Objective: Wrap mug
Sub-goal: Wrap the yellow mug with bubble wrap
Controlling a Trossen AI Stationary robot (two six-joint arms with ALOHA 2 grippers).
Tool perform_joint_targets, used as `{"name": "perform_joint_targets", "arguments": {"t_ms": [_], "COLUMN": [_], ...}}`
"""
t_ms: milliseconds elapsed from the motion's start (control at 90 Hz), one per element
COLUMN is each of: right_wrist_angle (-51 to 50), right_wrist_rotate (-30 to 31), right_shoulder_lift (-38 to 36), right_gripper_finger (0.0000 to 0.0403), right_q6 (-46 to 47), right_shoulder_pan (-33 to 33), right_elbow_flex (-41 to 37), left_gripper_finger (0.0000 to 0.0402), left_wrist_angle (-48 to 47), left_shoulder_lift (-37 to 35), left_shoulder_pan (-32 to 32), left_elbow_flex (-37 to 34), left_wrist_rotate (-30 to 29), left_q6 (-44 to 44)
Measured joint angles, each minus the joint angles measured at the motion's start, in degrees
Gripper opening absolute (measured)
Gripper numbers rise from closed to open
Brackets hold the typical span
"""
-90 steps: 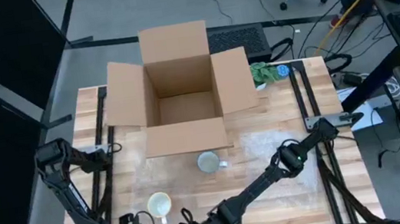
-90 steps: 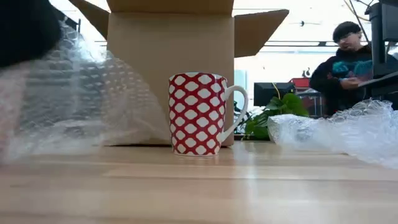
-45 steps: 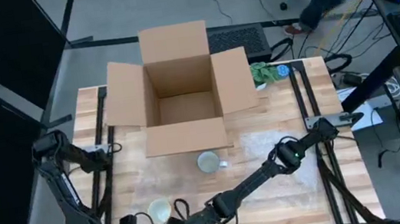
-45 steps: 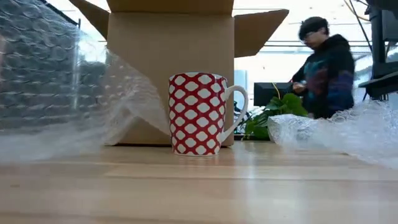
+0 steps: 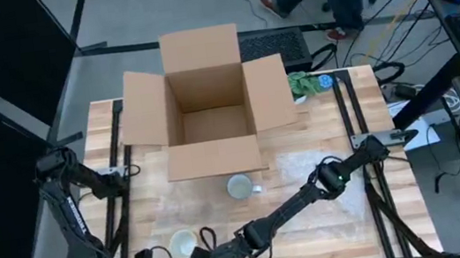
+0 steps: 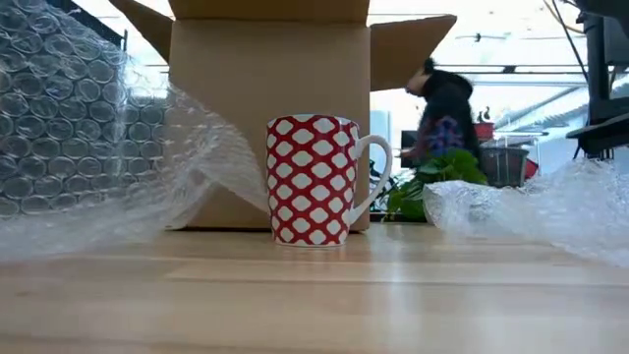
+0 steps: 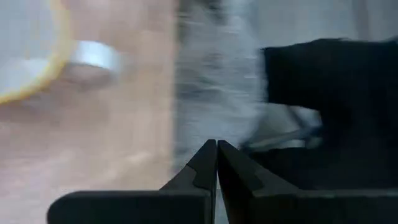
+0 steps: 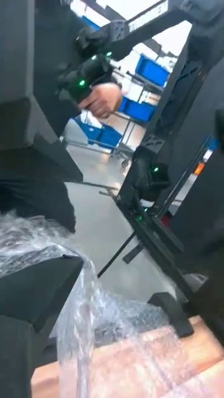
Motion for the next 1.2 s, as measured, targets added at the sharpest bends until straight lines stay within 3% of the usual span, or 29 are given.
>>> {"name": "perform_joint_targets", "arguments": {"t_ms": [267, 511, 711, 1067, 1200], "right_wrist_angle": [0.16, 0.10, 0.14, 0.14, 0.19], "right_wrist_rotate": [0.12, 0.03, 0.48, 0.54, 0.27], "right_shoulder_lift": [0.00, 0.00, 0.00, 0.00, 0.00], "right_gripper_finger": [0.0192, 0.0192, 0.0192, 0.0192, 0.0192], "right_q6": [-2.52, -3.58, -3.75, -3.16, -3.05], "right_shoulder_pan": [-0.68, -0.71, -1.04, -2.33, -2.86], "right_elbow_flex": [0.02, 0.02, 0.02, 0.02, 0.02], "left_gripper_finger": [0.0014, 0.0120, 0.0192, 0.0198, 0.0198], "left_wrist_angle": [5.86, 15.27, 16.32, 14.58, 14.43], "left_shoulder_lift": [7.21, 11.64, 13.60, 16.66, 16.66], "left_shoulder_pan": [-2.19, -1.44, -1.17, 1.61, 2.19], "left_elbow_flex": [-1.05, -1.09, -1.08, -1.07, -0.53], "left_wrist_rotate": [2.93, 3.31, 4.21, 0.71, -0.09], "left_q6": [-4.18, -2.50, 3.51, 8.27, 14.50]}}
